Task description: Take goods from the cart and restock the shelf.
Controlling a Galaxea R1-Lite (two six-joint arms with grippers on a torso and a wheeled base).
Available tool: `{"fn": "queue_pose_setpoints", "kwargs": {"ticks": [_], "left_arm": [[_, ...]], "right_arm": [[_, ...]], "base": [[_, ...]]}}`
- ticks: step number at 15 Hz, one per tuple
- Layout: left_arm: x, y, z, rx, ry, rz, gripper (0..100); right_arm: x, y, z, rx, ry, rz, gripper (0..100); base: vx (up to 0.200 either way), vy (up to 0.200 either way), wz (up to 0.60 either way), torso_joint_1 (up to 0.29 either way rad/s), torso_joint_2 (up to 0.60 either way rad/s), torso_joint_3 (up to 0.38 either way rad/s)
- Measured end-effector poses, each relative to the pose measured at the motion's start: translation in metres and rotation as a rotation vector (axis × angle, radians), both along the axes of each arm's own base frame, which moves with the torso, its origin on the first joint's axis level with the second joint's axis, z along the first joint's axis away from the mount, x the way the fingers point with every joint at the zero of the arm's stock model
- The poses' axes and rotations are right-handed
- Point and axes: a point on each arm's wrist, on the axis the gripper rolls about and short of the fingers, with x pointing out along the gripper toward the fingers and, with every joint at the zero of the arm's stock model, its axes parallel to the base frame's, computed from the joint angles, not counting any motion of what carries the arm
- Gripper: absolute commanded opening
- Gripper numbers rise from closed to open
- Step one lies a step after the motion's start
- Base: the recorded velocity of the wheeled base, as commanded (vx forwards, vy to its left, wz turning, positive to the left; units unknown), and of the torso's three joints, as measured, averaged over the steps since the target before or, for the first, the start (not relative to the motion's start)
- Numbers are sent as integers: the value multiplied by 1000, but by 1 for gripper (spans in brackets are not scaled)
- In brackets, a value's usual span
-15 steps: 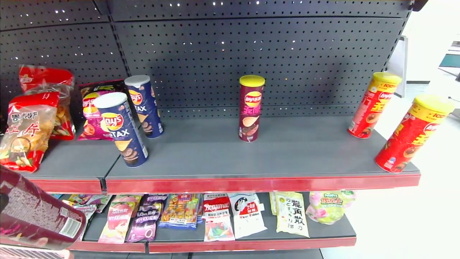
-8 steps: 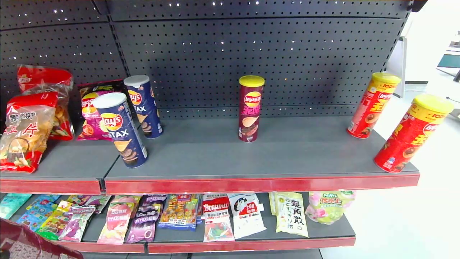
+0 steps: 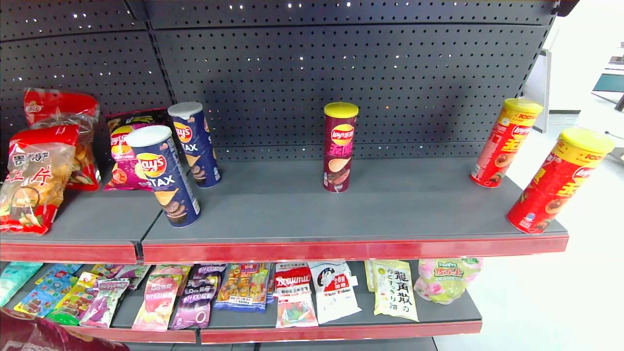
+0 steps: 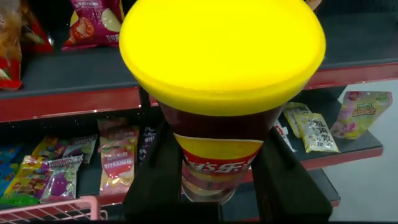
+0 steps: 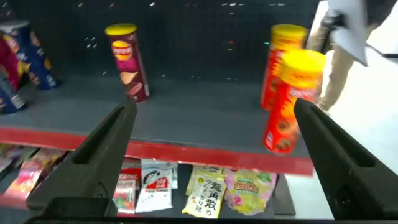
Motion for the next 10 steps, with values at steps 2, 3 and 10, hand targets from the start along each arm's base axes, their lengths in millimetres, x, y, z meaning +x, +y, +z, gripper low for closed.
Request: {"fn": "queue_pose_setpoints", "kwargs": {"ticks": [2,3,10], "left_arm": [[0,0,-1,-20,2,3,0],[-1,0,-1,-20,0,3,0],[-1,0,-1,-20,-1,3,0]], "right_arm": [[40,8,22,-50,69,145,100],[59,15,24,-71,115,233,100],[187,84,-10,-147,203,463,100]], "base": [[0,0,0,0,0,0],[0,0,0,0,0,0],[0,0,0,0,0,0]]}}
